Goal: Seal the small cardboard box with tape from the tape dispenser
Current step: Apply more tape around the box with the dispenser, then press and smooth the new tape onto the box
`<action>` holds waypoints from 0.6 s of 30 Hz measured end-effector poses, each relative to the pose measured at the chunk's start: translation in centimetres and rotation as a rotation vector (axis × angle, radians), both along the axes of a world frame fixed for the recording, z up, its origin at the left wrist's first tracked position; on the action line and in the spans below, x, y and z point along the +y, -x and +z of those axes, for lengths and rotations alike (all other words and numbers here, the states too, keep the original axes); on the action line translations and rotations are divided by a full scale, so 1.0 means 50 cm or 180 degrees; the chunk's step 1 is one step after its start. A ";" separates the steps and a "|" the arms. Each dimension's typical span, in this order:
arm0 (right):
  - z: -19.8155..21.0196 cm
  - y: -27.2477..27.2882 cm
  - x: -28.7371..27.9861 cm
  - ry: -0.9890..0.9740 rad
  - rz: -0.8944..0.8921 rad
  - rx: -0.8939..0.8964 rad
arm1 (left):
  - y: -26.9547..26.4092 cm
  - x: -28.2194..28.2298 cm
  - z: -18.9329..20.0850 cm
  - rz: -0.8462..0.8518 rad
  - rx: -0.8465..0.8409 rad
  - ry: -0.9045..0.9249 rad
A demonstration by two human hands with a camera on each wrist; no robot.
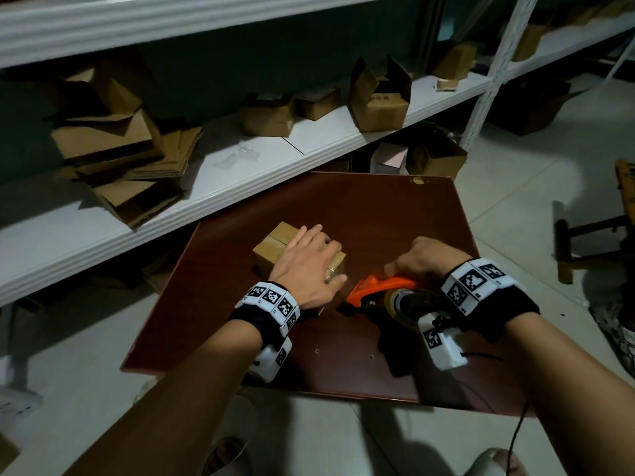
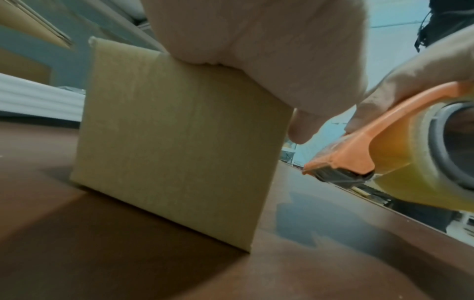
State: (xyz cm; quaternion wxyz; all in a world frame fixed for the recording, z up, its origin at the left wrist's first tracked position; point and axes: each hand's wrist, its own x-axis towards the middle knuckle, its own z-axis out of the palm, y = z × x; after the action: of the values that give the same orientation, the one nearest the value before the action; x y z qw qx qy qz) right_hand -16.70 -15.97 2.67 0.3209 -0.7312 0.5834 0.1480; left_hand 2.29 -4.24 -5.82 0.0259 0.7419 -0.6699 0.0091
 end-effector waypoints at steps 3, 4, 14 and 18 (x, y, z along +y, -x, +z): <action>-0.005 -0.008 0.007 0.0167 0.0116 0.0071 | 0.000 -0.001 0.000 -0.0016 0.0004 -0.0008; -0.004 -0.009 0.007 0.0192 0.0140 0.0127 | -0.001 -0.002 -0.003 -0.0018 0.0017 -0.0007; -0.018 0.014 0.045 0.0787 0.0635 0.0706 | -0.008 -0.017 -0.009 0.0246 0.0188 0.0061; 0.001 0.042 -0.002 0.0997 0.0303 0.0458 | -0.011 -0.020 -0.007 0.0249 0.0161 0.0025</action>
State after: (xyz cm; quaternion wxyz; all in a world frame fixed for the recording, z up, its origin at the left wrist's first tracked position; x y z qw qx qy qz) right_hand -18.79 -16.07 2.70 0.1531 -0.7866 0.5855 0.1223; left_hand 2.85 -5.22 -6.18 0.0453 0.7675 -0.6395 -0.0059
